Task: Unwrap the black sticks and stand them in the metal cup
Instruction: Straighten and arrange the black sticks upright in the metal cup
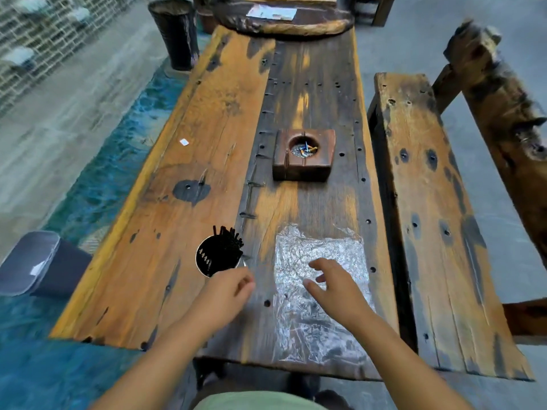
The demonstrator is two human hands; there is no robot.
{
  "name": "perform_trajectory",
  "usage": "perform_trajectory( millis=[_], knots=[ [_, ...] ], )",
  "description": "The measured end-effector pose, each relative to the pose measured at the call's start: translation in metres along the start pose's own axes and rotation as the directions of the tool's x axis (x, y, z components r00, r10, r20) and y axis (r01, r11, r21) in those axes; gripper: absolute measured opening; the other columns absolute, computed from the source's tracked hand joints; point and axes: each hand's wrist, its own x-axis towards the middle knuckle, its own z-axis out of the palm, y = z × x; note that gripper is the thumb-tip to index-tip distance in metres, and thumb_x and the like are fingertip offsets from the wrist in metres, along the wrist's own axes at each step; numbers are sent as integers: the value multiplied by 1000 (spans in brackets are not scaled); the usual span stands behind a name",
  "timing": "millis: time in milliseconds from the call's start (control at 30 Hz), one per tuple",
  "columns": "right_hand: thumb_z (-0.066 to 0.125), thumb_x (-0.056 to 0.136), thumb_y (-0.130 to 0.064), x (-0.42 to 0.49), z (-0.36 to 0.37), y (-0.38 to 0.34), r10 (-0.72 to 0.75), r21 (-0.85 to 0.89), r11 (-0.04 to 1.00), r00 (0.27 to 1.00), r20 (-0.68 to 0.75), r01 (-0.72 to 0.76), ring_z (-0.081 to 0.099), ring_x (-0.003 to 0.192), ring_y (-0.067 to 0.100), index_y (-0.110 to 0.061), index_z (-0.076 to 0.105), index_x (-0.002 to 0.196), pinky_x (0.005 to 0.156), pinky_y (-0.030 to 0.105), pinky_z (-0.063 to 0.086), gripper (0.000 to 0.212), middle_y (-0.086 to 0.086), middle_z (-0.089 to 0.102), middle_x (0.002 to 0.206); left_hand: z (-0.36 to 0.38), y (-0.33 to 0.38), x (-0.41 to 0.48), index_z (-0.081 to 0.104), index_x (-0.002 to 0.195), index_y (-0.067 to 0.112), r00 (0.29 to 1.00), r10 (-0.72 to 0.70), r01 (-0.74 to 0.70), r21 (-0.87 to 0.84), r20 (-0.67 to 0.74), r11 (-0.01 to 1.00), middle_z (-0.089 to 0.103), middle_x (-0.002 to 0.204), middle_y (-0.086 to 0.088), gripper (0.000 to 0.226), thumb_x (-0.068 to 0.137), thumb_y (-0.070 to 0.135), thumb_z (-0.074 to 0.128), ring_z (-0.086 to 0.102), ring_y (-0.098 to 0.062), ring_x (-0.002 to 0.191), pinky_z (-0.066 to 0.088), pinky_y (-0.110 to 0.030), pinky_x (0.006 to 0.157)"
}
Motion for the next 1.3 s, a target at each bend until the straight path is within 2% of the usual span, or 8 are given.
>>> perform_trajectory(
  millis=[133, 267, 433, 600, 767, 867, 1067, 1300],
  knots=[
    [66, 93, -40, -8, 31, -40, 47, 304, 952, 998, -50, -30, 58, 109, 1, -31, 52, 132, 93, 33, 53, 42, -17, 54, 130, -29, -48, -17, 56, 76, 35, 987, -2, -27, -176, -162, 984, 59, 67, 12, 20, 94, 27, 59, 57, -6, 65, 50, -32, 62],
    [68, 87, -49, 0, 70, -73, 105, 444, 893, 994, -43, -75, 49, 125, 1, -33, 42, 144, 101, 36, 51, 65, -18, 44, 141, -53, -85, -2, 63, 102, 28, 966, 17, -72, -205, -257, 976, 60, 95, 15, 14, 90, 22, 67, 57, 0, 88, 52, -28, 79],
    [70, 90, -41, 27, 105, -113, 178, 520, 845, 982, -60, -121, 39, 138, 10, -29, 30, 153, 112, 42, 41, 76, -13, 34, 151, -76, -117, 34, 25, 152, 23, 998, 61, -59, -188, 8, 980, 31, 154, 5, 87, 82, 36, 76, 31, -12, 142, 27, -32, 117],
    [69, 76, -65, 46, 121, -127, 192, 505, 850, 981, -34, -149, 37, 142, 10, -37, 34, 151, 117, 46, 36, 87, -11, 38, 152, -79, -119, 63, 1, 157, 25, 967, 121, -73, -210, 224, 975, 9, 165, 7, 110, 79, 34, 79, 10, -11, 152, 11, -26, 119],
    [74, 77, -61, 72, 124, -118, 106, 432, 899, 993, -48, -75, 57, 125, 10, -32, 50, 140, 108, 45, 46, 74, -6, 61, 133, -69, -111, 92, 8, 157, 24, 931, 193, -142, -179, 311, 974, 21, 162, 2, 104, 80, 34, 77, 16, -17, 150, 17, -35, 122],
    [76, 83, -44, 80, 118, -117, 45, 414, 910, 999, -30, -28, 61, 117, 4, -32, 55, 135, 100, 27, 49, 57, -9, 66, 124, -64, -100, 99, 30, 152, 21, 926, 227, -171, -200, 301, 965, 43, 150, -1, 82, 83, 30, 75, 36, -19, 140, 30, -39, 118],
    [65, 94, -28, 100, 114, -113, -37, 399, 916, 999, -11, 39, 67, 107, 10, -26, 64, 120, 94, 36, 54, 27, -6, 71, 111, -57, -98, 102, 56, 134, 26, 952, 248, -201, -244, 182, 949, 55, 124, 16, 47, 89, 26, 68, 52, -9, 121, 40, -30, 106],
    [61, 95, -38, 108, 107, -127, -19, 317, 948, 999, -32, 28, 63, 86, 6, -26, 67, 100, 75, 24, 48, 15, -7, 67, 94, -56, -96, 95, 67, 124, 24, 991, 122, -85, -424, 60, 902, 69, 118, 10, 31, 93, 20, 65, 62, 1, 107, 45, -12, 93]
  ],
)
